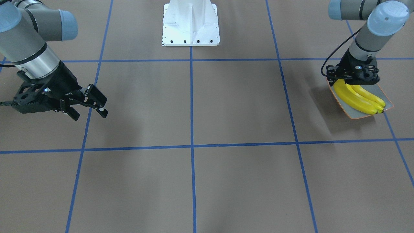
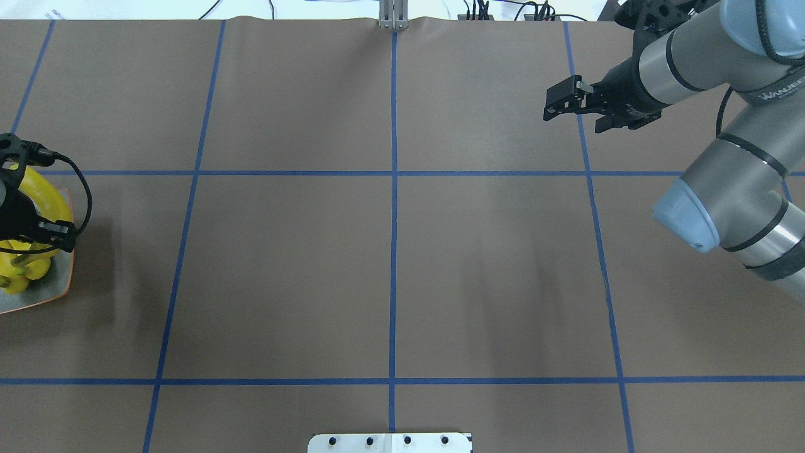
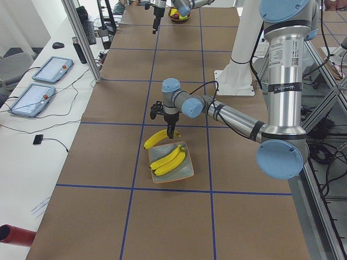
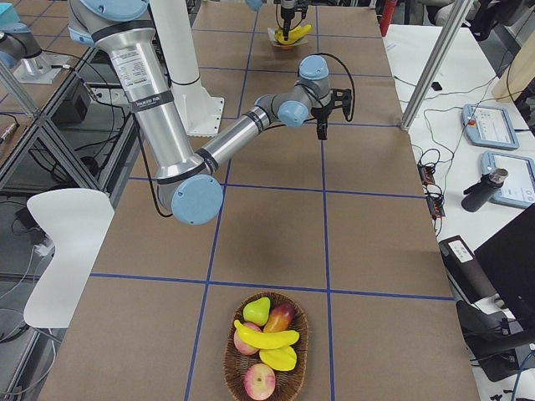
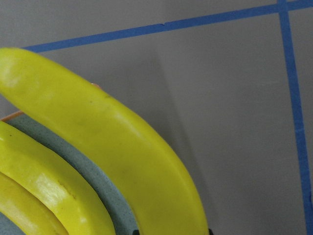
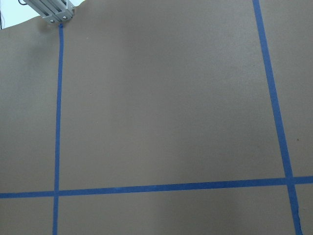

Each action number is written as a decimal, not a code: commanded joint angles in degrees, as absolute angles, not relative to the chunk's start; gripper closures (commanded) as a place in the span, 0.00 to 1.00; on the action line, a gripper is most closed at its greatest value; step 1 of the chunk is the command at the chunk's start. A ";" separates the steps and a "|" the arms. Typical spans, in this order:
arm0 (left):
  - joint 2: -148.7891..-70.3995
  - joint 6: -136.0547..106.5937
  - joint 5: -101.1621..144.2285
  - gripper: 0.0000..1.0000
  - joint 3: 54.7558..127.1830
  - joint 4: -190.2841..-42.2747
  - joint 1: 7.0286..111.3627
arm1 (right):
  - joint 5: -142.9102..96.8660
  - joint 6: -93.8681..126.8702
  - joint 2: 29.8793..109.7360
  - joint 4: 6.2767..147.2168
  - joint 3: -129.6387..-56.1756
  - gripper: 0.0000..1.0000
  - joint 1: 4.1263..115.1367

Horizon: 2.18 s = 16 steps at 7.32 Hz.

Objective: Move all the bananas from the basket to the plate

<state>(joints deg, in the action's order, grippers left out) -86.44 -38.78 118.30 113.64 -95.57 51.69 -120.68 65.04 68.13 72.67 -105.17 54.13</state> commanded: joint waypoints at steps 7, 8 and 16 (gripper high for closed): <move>-86.13 -37.53 118.21 0.33 108.02 -95.62 51.77 | -120.67 65.04 68.64 72.69 -105.29 0.00 54.67; -86.31 -37.44 118.21 0.08 107.67 -95.62 51.77 | -120.67 65.04 68.64 72.69 -105.29 0.00 54.75; -98.77 -43.84 123.84 0.00 111.36 -95.36 56.51 | -121.91 45.34 85.12 73.12 -105.83 0.00 66.68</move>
<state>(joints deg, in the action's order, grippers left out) -95.64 -40.90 123.58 111.34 -95.56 56.35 -121.89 53.34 79.57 72.87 -106.29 62.88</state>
